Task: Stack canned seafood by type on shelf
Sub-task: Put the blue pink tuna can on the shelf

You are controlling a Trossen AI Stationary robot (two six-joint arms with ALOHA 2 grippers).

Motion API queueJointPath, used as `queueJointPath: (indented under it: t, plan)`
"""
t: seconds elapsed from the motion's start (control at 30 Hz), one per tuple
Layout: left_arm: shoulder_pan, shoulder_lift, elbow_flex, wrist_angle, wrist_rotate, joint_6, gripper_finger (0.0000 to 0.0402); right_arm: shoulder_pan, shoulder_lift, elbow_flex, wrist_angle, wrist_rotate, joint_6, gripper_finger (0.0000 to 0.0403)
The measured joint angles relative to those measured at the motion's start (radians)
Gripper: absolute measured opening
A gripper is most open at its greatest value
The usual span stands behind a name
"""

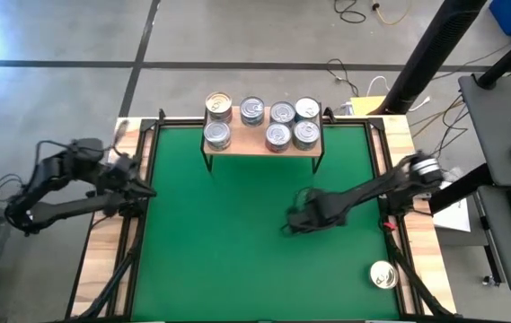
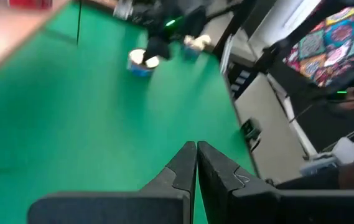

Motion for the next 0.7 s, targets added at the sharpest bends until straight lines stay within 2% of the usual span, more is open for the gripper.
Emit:
queueJointPath:
  t: [0.1, 0.17, 0.23, 0.33, 0.47, 0.57, 0.7]
  plan:
    - [0.000, -0.004, -0.087, 0.029, 0.003, 0.000, 0.0000, 0.007, 0.122, 0.176, 0.016, -0.005, -0.181, 0.0013]
    - [0.000, -0.004, -0.137, 0.074, 0.044, 0.001, 0.0005, 0.006, 0.191, 0.287, 0.036, -0.002, -0.267, 0.0013]
    - [0.000, -0.002, -0.175, 0.136, 0.082, -0.012, 0.0014, 0.005, 0.246, 0.387, 0.055, 0.025, -0.350, 0.0013]
    - [-0.002, 0.015, -0.208, 0.171, 0.084, -0.039, 0.0035, 0.005, 0.296, 0.524, 0.076, 0.069, -0.506, 0.0013]
    - [-0.012, 0.034, -0.227, 0.190, 0.052, -0.055, 0.0071, 0.015, 0.318, 0.664, 0.065, 0.085, -0.788, 0.0013]
    - [-0.025, 0.049, -0.238, 0.210, 0.005, -0.062, 0.0097, 0.027, 0.322, 0.745, -0.008, 0.073, -1.016, 0.0016]
    - [-0.043, 0.080, -0.257, 0.245, -0.095, -0.068, 0.0124, 0.052, 0.322, 0.811, -0.083, 0.067, -1.321, 0.0062]
